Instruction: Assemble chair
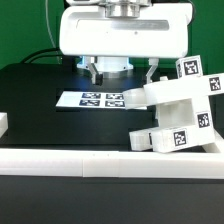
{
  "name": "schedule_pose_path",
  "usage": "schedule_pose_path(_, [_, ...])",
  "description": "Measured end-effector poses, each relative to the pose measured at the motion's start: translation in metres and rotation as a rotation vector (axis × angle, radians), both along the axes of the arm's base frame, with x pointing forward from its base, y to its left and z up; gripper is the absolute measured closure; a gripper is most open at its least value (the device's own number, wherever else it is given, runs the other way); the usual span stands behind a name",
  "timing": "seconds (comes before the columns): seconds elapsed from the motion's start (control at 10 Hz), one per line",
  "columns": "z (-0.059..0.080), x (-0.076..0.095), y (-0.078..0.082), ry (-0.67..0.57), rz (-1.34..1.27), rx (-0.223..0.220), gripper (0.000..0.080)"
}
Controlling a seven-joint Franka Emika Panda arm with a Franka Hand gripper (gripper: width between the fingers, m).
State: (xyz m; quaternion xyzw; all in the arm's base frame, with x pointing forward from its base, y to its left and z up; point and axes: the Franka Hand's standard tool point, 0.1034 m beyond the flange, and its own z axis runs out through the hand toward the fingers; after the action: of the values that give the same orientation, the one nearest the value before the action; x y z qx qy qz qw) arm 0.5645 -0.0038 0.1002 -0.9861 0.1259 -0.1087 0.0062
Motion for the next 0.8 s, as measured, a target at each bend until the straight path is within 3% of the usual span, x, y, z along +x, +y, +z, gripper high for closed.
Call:
schedule_pose_path(0.4, [0.007,0.012,0.012,-0.005,0.013,0.008,0.0151])
schedule_pose_path(0.8, [0.005,0.019,0.021,-0.032,0.013,0.005,0.0151])
